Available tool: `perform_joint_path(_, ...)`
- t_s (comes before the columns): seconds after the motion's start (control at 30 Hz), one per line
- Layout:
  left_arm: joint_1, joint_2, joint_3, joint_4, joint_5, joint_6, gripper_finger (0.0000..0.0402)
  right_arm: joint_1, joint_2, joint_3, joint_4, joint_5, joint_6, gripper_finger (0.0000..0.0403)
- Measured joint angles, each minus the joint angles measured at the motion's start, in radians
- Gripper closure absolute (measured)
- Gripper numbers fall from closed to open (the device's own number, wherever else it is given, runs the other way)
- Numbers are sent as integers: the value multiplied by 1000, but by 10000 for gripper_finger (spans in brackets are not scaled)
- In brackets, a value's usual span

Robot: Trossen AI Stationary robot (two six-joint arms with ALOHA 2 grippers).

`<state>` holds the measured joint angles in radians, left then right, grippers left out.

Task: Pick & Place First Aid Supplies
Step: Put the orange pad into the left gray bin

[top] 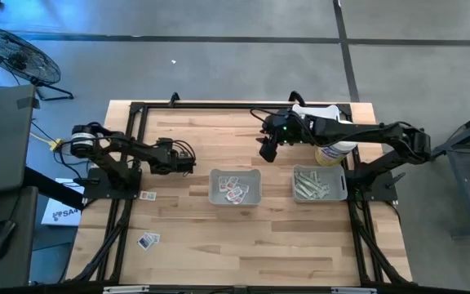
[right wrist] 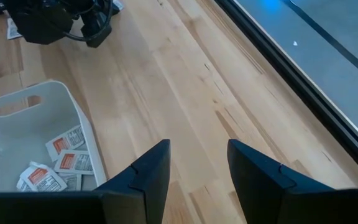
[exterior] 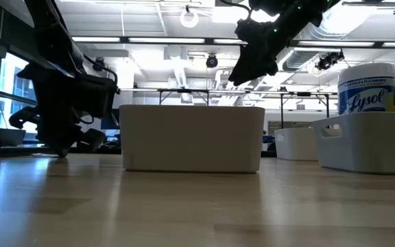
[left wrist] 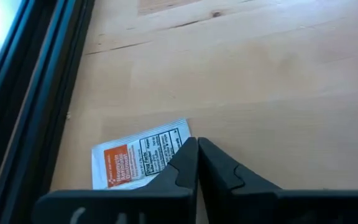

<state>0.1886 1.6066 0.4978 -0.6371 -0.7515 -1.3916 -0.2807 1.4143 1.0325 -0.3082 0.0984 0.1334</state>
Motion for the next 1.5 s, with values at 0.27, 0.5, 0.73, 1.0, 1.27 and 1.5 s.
perform_joint_path(0.27, 0, 1, 16, -25, -7, 12, 400, 20, 0, 0, 1, 2, -2, 249)
perform_joint_path(0.5, -19, 3, 102, -36, 8, 130, 401, 20, 0, 0, -1, 3, -2, 249)
perform_joint_path(0.73, -34, 3, 185, -36, 4, 212, 401, 20, 0, 0, -2, 3, -3, 249)
perform_joint_path(1.0, -100, 0, 259, -73, -52, 252, 401, 20, 0, 0, -2, 3, -3, 249)
perform_joint_path(1.27, -80, 0, 258, -135, 14, 306, 366, 20, 0, 0, -3, 3, -3, 249)
perform_joint_path(1.5, 1, -1, 250, -122, 64, 418, 278, 22, 0, 0, -6, 7, -2, 249)
